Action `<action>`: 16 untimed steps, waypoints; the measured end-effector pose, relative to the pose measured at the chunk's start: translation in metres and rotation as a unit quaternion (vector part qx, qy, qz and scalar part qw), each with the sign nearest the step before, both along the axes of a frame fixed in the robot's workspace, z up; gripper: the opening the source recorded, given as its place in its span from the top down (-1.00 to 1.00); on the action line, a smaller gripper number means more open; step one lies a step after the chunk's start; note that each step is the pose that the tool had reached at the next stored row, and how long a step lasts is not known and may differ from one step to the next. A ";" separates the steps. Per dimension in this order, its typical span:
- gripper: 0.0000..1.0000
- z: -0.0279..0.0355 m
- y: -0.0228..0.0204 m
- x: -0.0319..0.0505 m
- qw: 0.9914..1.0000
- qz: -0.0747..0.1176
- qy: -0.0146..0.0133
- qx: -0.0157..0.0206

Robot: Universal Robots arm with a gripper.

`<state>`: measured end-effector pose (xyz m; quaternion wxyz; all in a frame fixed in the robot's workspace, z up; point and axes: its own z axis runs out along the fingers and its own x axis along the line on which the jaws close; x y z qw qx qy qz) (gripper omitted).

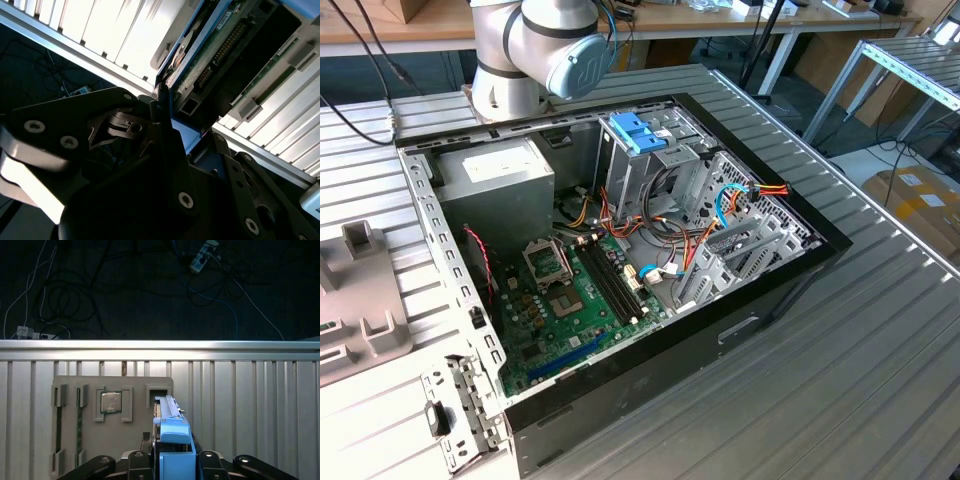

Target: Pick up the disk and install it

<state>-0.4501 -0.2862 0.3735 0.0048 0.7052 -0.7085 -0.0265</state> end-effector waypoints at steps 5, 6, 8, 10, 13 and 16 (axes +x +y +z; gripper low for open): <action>0.25 0.0035 0.0000 0.0000 1.000 0.000 0.000 0.000; 0.25 0.0042 0.0000 0.0000 1.000 0.000 0.000 0.000; 0.25 0.0063 0.0000 0.0000 1.000 0.000 0.000 0.001; 0.25 0.0076 0.0000 0.0000 1.000 0.000 0.000 0.001; 0.25 0.0095 0.0000 0.0000 1.000 0.000 0.000 0.001; 0.25 0.0123 0.0000 0.0000 1.000 0.000 0.000 0.001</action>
